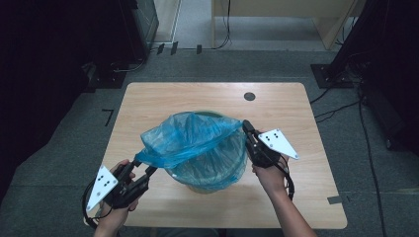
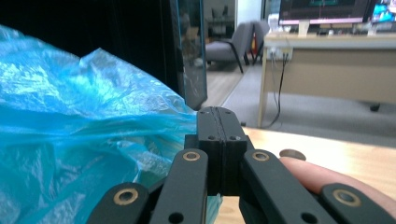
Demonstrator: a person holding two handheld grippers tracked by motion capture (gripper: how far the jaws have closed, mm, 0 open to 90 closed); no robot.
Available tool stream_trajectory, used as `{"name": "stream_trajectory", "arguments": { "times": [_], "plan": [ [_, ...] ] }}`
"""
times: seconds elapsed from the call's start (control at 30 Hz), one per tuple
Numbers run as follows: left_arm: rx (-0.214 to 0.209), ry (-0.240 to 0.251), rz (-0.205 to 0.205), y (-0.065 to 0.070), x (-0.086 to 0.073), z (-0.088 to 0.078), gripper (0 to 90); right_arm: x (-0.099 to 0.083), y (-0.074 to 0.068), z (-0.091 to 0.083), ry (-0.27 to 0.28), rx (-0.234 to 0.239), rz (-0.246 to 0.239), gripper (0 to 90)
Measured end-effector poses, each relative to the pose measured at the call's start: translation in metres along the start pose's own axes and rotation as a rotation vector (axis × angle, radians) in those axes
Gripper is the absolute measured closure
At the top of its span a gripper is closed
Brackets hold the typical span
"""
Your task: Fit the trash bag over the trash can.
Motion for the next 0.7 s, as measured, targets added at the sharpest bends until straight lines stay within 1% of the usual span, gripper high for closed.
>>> {"name": "stream_trajectory", "arguments": {
  "times": [0.03, 0.07, 0.13, 0.17, 0.2, 0.23, 0.27, 0.3, 0.37, 0.4, 0.47, 0.5, 0.6, 0.63, 0.67, 0.7],
  "plan": [
    [0.003, -0.017, -0.030, -0.004, -0.003, 0.006, 59.9, -0.001, 0.000, 0.002, -0.008, 0.003, 0.002, 90.0],
    [-0.004, -0.032, -0.067, -0.007, -0.007, 0.012, 61.6, -0.003, 0.001, 0.005, -0.020, 0.006, 0.006, 90.0],
    [-0.029, -0.067, -0.154, -0.013, -0.015, 0.025, 62.8, -0.008, 0.002, 0.012, -0.050, 0.006, 0.025, 90.0],
    [-0.035, -0.081, -0.195, -0.015, -0.020, 0.030, 62.6, -0.011, 0.002, 0.015, -0.065, 0.015, 0.040, 90.0],
    [-0.040, -0.093, -0.227, -0.016, -0.024, 0.036, 62.2, -0.013, 0.003, 0.017, -0.071, 0.026, 0.065, 90.0],
    [-0.038, -0.110, -0.253, -0.018, -0.029, 0.041, 61.6, -0.014, 0.005, 0.019, -0.080, 0.034, 0.091, 90.0],
    [-0.022, -0.122, -0.276, -0.021, -0.034, 0.046, 62.2, -0.016, 0.006, 0.020, -0.090, 0.036, 0.108, 90.0],
    [-0.023, -0.125, -0.300, -0.022, -0.036, 0.049, 62.4, -0.017, 0.008, 0.022, -0.096, 0.036, 0.120, 90.0],
    [-0.028, -0.140, -0.357, -0.027, -0.041, 0.055, 61.9, -0.020, 0.009, 0.024, -0.107, 0.042, 0.127, 90.0],
    [-0.020, -0.149, -0.374, -0.029, -0.044, 0.057, 61.5, -0.023, 0.010, 0.025, -0.121, 0.045, 0.125, 90.0],
    [-0.008, -0.164, -0.383, -0.032, -0.050, 0.060, 61.5, -0.029, 0.009, 0.027, -0.151, 0.056, 0.128, 90.0],
    [-0.002, -0.168, -0.381, -0.032, -0.051, 0.061, 62.0, -0.034, 0.009, 0.030, -0.169, 0.073, 0.137, 90.0],
    [0.013, -0.172, -0.352, -0.031, -0.052, 0.061, 62.9, -0.040, 0.008, 0.032, -0.185, 0.096, 0.162, 90.0],
    [0.017, -0.172, -0.344, -0.031, -0.052, 0.061, 63.0, -0.042, 0.008, 0.032, -0.194, 0.099, 0.164, 90.0],
    [0.022, -0.172, -0.327, -0.030, -0.051, 0.060, 63.0, -0.043, 0.007, 0.033, -0.199, 0.103, 0.163, 90.0],
    [0.032, -0.164, -0.307, -0.028, -0.050, 0.060, 62.8, -0.046, 0.006, 0.033, -0.208, 0.107, 0.151, 90.0]
  ]
}}
Point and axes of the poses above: each handheld gripper's, and its own axes: z roughly forward along the jaws, x roughly out of its top, y roughly to its right, the point moved 8 cm from there along z, roughly forward along the jaws, and after that the axes turned 5 degrees about -z, right-handed, at the moved point
